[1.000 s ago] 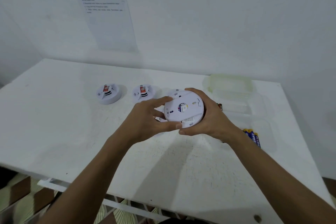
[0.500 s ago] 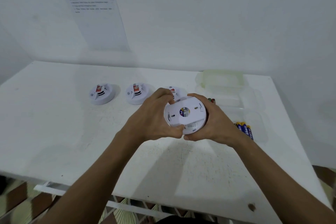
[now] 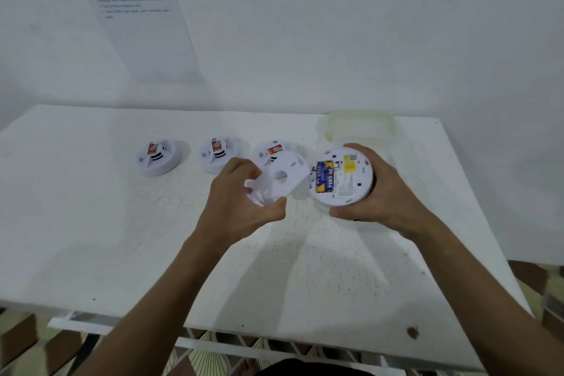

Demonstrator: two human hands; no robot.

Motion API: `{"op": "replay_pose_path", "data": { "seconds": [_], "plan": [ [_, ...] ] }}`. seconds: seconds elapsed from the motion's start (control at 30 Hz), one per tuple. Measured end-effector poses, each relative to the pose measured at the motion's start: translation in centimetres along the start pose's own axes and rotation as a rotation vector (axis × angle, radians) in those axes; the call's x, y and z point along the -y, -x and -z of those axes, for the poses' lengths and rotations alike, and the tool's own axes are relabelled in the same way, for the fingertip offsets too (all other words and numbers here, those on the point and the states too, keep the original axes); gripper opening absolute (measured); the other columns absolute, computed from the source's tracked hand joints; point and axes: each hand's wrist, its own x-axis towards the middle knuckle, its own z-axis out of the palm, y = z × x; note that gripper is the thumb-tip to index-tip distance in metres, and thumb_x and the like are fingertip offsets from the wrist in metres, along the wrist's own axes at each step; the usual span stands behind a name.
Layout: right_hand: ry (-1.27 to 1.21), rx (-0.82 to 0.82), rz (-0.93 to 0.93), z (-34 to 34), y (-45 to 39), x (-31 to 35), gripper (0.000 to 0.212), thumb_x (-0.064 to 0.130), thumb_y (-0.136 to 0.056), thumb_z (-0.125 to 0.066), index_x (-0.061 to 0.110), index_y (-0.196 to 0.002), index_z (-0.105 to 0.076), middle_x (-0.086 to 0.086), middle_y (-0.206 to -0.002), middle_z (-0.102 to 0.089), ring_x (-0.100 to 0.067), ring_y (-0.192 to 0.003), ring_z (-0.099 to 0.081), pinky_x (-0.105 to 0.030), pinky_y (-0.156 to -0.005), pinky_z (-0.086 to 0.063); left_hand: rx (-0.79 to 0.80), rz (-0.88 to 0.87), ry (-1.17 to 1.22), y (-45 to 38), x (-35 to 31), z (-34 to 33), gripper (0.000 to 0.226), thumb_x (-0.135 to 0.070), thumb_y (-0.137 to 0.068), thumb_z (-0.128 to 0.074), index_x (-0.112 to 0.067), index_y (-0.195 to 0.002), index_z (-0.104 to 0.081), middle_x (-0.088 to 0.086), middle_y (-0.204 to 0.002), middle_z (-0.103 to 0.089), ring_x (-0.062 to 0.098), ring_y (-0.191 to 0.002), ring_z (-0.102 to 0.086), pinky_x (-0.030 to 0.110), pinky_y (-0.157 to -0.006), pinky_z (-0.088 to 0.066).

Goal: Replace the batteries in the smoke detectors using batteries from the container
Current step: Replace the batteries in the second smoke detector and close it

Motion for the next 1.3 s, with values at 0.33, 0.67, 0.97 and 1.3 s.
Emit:
{"op": "replay_pose_path", "data": {
  "seconds": [0.33,0.67,0.97,1.3],
  "plan": [
    [-0.058,0.022,-0.056,2.9,2.0,-1.6,0.110,-0.003,-0.053,-0.093,0.032,-0.143,-0.040,0.011,-0.134,-0.058,-0.009,-0.122,-0.057,-0.029,-0.088,-0.058,0.336,0.165,-0.043,3.6,0.8,-4.4,0.051,-0.045,-0.062,-0.080,-0.016,-0.095,-0.055,-0.008,-0.098,-0.047,0.004,-0.078,-0.048,0.016,-0.062,-0.042],
    [-0.088,0.089,-0.068,1.3,2.2,-1.8,0.104,-0.006,-0.057,-0.089,0.027,-0.143,-0.041,0.011,-0.137,-0.056,-0.012,-0.127,-0.055,-0.035,-0.094,-0.056,0.298,0.137,0.036,1.6,-1.2,-2.7,0.055,-0.045,-0.082,-0.068,-0.022,-0.130,-0.055,-0.007,-0.122,-0.057,0.000,-0.087,-0.054,0.017,-0.076,-0.043],
    [-0.060,0.116,-0.038,0.4,1.6,-0.9,0.105,-0.007,-0.058,-0.090,0.022,-0.145,-0.038,0.007,-0.134,-0.057,-0.015,-0.125,-0.055,-0.029,-0.091,-0.056,0.561,-0.061,0.109,-3.8,-6.3,-0.2,0.082,-0.033,-0.073,-0.080,-0.033,-0.141,-0.035,-0.005,-0.128,-0.060,0.010,-0.097,-0.062,0.025,-0.083,-0.057],
    [-0.040,0.068,0.001,0.5,1.8,-1.6,0.102,-0.009,-0.059,-0.086,0.014,-0.144,-0.035,0.000,-0.133,-0.055,-0.013,-0.121,-0.057,-0.022,-0.089,-0.053,0.616,-0.125,0.031,-4.6,-8.0,-1.2,0.090,-0.029,-0.066,-0.085,-0.031,-0.140,-0.033,-0.004,-0.117,-0.061,0.012,-0.092,-0.064,0.026,-0.079,-0.058]
  ]
}}
